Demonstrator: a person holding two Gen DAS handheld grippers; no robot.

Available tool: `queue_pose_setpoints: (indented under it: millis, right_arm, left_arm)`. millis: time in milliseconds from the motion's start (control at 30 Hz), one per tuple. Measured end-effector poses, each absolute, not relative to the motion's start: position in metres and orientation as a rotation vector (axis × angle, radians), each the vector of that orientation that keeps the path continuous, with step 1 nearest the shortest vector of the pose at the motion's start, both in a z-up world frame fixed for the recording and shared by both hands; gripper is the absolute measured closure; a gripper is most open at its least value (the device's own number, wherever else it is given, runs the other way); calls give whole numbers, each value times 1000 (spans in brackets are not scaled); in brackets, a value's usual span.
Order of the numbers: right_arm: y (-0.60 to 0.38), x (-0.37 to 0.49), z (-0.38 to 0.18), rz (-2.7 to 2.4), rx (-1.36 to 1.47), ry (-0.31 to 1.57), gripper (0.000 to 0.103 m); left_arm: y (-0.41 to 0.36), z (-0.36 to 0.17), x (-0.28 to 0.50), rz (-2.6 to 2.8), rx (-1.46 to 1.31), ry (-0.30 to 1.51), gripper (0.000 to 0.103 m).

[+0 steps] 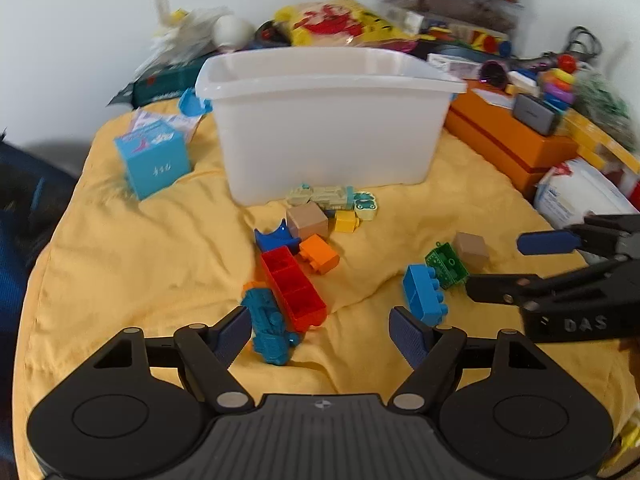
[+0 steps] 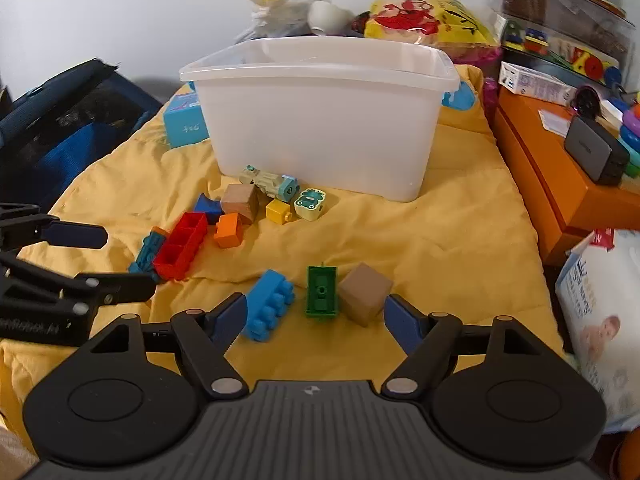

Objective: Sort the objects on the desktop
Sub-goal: 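Grasp the long red brick with the left tool while the right tool grasps the blue brick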

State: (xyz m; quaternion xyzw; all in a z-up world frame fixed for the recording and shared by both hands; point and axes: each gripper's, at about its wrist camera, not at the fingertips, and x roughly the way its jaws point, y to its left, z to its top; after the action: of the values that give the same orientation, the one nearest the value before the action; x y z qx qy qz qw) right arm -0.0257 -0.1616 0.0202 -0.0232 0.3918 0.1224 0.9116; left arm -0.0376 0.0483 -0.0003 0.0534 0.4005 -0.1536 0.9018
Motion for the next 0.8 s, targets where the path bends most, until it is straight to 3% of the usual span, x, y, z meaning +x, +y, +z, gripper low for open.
queue_pose_setpoints:
  millis: [333,433,600,700,800]
  right_arm:
    - [-180,-27,20,399,-80,762,35]
    - [-172,-25,18,439,-105,787,47]
    - [-154,-20,20,427,-160,777,47]
    - [-150,-19,14,415,-156,816,49]
    - [-150,-17,8,431,-74,874,61]
  left_arm:
    - [12,-1,-50,-277,168,842,24]
    - [13,-1,-47,-291,188,833,24]
    - [23,-1,-36,-313,165,817,25]
    - [29,-9,-32,-321,138,857,34]
    - [38,-12,-34,-328,146,854,39]
